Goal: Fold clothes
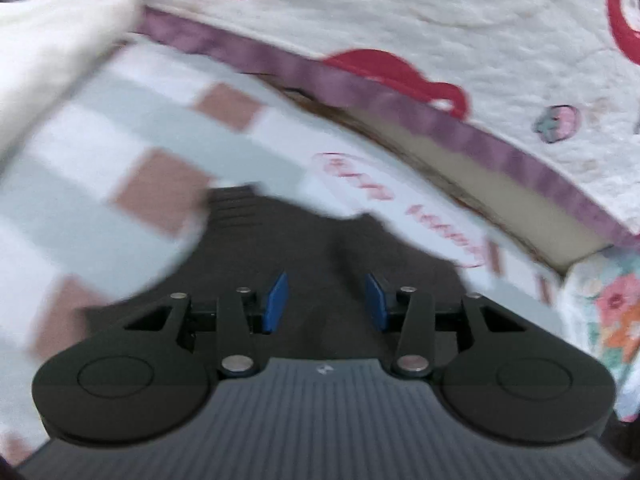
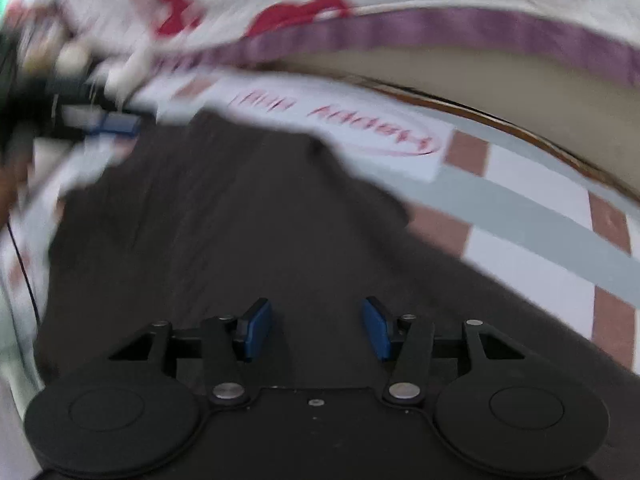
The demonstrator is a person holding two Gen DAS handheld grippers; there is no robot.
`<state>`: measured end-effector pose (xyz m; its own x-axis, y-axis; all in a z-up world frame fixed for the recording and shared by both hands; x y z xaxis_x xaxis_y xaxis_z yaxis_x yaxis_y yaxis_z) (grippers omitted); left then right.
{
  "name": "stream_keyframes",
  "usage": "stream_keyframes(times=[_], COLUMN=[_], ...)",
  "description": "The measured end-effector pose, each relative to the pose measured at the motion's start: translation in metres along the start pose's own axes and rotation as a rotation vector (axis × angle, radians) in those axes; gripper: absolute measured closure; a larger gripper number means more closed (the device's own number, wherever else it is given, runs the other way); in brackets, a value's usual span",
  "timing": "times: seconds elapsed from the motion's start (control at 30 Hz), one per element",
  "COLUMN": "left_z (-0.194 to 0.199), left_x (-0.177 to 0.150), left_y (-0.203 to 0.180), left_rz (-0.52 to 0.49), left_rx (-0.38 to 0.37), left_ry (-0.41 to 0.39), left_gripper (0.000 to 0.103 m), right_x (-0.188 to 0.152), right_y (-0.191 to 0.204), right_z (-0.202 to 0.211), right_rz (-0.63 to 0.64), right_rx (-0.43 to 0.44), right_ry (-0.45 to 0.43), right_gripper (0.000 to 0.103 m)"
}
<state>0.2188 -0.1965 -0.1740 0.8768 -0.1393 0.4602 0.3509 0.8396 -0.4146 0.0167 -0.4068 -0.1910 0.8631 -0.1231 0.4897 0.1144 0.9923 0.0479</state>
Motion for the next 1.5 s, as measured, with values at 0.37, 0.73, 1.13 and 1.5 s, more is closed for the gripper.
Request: stream_keyframes(times=[0.37,0.73,1.13,1.5], left_z=[0.046,0.037,0.032,0.013], left_x=[-0.064,-0.088,-0.114,-0.102], left_y=[0.089,0.066,0.066,0.057], left_rz=[0.149,0.080,0.131,0.200], left_rx=[0.047,-0.126,-0.134,-0.225], left_ry=[0.031,0.048,0.133,0.118], left_gripper=[0.056,0.076,0.056,0.045], right_x=[-0.019,-0.032,-0.025,-0.027], right_y=[0.028,0.036,0.106,0.126], right_z=[0.031,0.037,0.029,-0.004], right_rz=[-0.075,-0.190,0.099,0.181], right_rx=[0.021,0.110,0.122,0.080], right_ry=[-0.118,-0.212,-0.171,-0.085], right_gripper=[0.035,0.032,0.034,0.034])
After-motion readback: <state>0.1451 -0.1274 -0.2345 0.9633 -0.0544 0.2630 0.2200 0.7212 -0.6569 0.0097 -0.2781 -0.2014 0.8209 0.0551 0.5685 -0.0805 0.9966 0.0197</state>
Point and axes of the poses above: each gripper's, at about its wrist camera, not at the fingertips, and z roughly against the way its jaws point, y to its left, x to its top, the point moved 8 cm from there along -z, roughly the way its jaws point, and after that the axes turned 5 degrees about y, right-handed, at the moved point
